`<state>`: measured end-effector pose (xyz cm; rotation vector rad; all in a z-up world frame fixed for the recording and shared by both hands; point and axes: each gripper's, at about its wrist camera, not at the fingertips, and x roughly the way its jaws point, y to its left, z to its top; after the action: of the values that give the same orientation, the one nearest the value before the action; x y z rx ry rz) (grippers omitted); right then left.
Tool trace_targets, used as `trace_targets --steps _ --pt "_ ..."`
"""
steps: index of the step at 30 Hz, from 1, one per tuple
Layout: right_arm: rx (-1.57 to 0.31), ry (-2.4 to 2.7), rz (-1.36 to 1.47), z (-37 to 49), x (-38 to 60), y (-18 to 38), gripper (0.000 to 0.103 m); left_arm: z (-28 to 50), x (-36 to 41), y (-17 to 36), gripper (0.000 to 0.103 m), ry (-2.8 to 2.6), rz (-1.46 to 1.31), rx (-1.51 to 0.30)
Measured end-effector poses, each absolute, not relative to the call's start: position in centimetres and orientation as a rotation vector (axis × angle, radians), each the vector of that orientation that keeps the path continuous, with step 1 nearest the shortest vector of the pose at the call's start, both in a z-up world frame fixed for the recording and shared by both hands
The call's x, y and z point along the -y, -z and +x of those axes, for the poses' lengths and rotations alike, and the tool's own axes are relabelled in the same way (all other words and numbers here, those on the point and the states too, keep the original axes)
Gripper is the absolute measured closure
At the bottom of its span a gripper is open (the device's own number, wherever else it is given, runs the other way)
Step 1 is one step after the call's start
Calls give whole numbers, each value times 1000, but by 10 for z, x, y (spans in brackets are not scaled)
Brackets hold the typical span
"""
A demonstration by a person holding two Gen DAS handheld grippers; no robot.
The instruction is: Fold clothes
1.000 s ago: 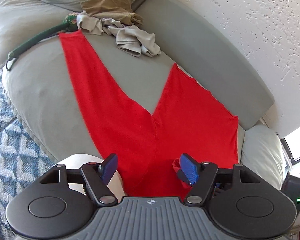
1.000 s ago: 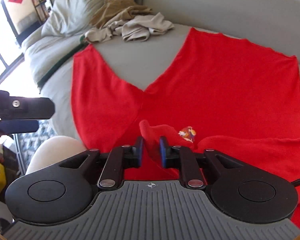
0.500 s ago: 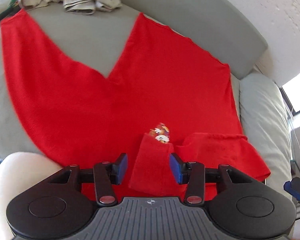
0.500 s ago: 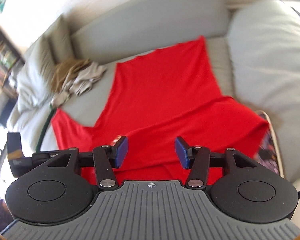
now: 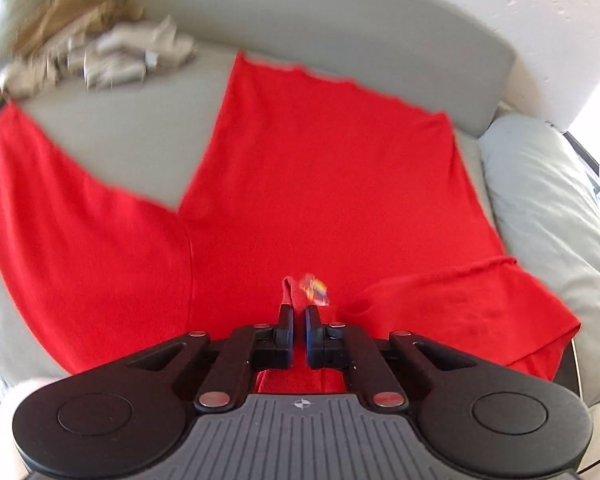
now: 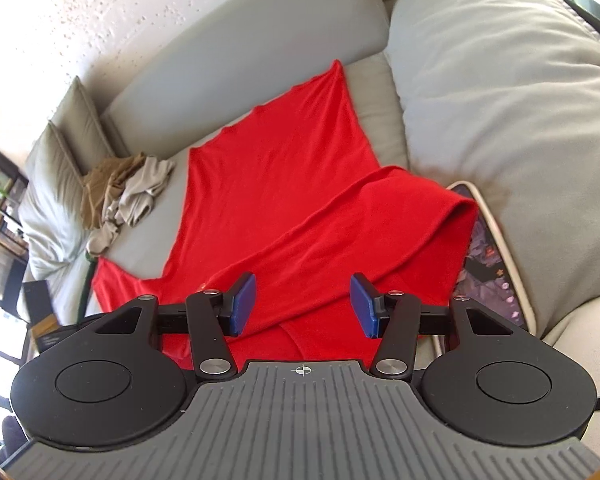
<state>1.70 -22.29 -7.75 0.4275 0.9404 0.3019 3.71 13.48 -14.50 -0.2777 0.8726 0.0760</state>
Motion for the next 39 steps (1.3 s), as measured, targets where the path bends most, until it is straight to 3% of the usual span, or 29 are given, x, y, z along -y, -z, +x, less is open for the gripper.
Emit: trace_targets --steps 5,12,15,18,23,31,33,34,39 --pt "-945 -215 439 21 237 85 49 30 -153 122 100 -172 -294 -712" --pt "-937 -54 443 34 260 95 48 43 -190 140 100 -230 -454 -808" --pt "-941 -46 403 41 263 95 41 49 -197 149 100 -245 -469 -880" --pt "-953 -39 378 54 266 103 41 56 -201 160 100 -249 -478 -923" --pt "-992 -82 366 83 269 122 55 55 -203 163 100 -241 -490 -930" --pt "-1044 -141 188 99 248 133 59 57 -205 161 100 -215 -461 -924" --pt "-1039 -136 119 99 240 134 80 57 -202 158 100 -200 -434 -903" --pt "-1041 -131 84 99 236 135 99 57 -199 155 100 -193 -415 -878" --pt "-1030 -91 55 94 229 126 100 61 -193 149 100 -246 -318 -866"
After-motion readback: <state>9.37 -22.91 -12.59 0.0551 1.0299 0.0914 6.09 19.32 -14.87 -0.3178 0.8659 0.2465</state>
